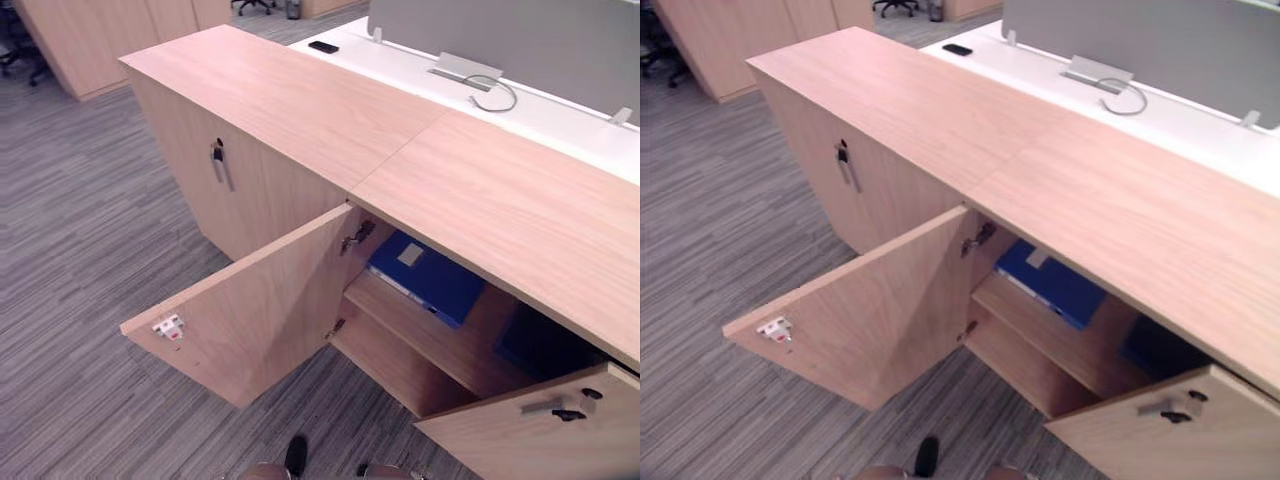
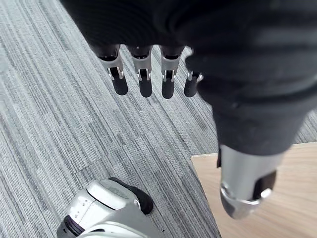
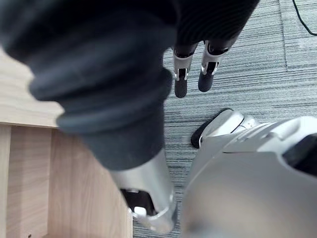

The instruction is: Walk over to the cabinet, pick up the folder, carry it to the office cabinet, place the folder inside the office cabinet, then close the office cabinet door

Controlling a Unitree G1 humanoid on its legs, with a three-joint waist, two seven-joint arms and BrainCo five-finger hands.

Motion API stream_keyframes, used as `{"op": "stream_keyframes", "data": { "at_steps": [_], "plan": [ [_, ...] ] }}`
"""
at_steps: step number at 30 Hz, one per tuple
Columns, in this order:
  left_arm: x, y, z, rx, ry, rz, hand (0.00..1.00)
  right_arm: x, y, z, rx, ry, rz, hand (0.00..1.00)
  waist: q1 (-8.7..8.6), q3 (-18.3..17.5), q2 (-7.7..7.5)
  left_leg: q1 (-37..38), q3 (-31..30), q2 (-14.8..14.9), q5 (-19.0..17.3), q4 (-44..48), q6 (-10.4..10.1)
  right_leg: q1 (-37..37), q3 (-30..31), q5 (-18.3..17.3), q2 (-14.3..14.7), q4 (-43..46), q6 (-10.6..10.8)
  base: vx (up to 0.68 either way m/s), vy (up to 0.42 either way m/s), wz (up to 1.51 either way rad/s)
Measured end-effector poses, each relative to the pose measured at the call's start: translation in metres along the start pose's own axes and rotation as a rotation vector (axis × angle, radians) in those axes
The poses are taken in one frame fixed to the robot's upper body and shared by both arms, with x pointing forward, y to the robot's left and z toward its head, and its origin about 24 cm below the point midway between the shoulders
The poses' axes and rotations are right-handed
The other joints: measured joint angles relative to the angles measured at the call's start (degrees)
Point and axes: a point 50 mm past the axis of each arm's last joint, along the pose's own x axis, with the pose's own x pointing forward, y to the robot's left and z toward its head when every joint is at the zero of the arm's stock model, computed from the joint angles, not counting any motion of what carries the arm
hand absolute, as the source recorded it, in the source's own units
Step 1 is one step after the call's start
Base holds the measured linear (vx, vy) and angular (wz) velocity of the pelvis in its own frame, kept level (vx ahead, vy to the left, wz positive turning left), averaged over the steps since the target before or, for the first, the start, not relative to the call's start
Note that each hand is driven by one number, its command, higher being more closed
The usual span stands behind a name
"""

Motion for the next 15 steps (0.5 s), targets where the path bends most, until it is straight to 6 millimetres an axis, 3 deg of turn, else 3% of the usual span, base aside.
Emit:
{"op": "stream_keyframes", "data": {
  "at_steps": [6,8,9,10,13,15],
  "plan": [
    [0.001,0.002,0.002,-0.069,0.004,0.011,0.00,0.000,0.002,0.001,0.032,-0.001,0.000,0.00,0.18,0.6,-0.12,-3.8,1.5,4.3,-8.3,13.2,-2.5,4.6,-3.4,0.9,4.4,-3.0,-1.3,0.00,-0.166,0.11],
    [0.002,-0.003,0.012,-0.081,-0.022,-0.001,0.00,0.000,0.000,-0.002,0.043,0.008,-0.006,0.00,-0.41,1.5,0.42,-6.8,12.7,9.5,-9.9,19.4,-2.4,5.7,-7.7,0.9,4.7,-3.2,-1.5,-0.02,-0.106,0.67],
    [0.002,-0.003,0.013,-0.084,-0.023,-0.004,0.00,0.000,-0.002,-0.001,0.043,0.009,-0.012,0.00,-0.44,1.7,0.49,-7.4,15.6,10.7,-10.0,20.9,-2.4,5.9,-8.5,0.7,4.8,-3.0,-1.8,-0.02,-0.032,0.64],
    [0.002,-0.004,0.013,-0.094,-0.023,-0.009,0.00,0.001,-0.005,0.000,0.063,0.008,-0.021,0.00,-0.29,2.4,1.22,-8.8,17.8,10.9,-10.0,21.8,-1.9,5.7,-9.5,0.3,4.8,-2.2,-2.3,-0.01,0.028,0.58],
    [0.002,-0.008,0.015,-0.107,-0.027,-0.056,0.00,0.001,-0.007,0.007,0.076,-0.008,-0.026,0.00,-0.50,2.4,1.35,-8.5,14.6,6.6,-5.4,15.1,-1.2,4.6,-9.5,-0.2,3.0,-3.7,-2.6,-0.03,0.083,0.69],
    [0.003,-0.007,0.013,-0.172,-0.010,-0.080,0.00,0.001,-0.007,0.009,0.132,-0.010,-0.029,0.00,-0.60,2.5,1.18,-4.5,20.0,5.5,-5.5,6.2,-0.1,4.9,-10.2,0.6,0.2,-5.2,-2.7,-0.07,0.109,0.54]
  ]
}}
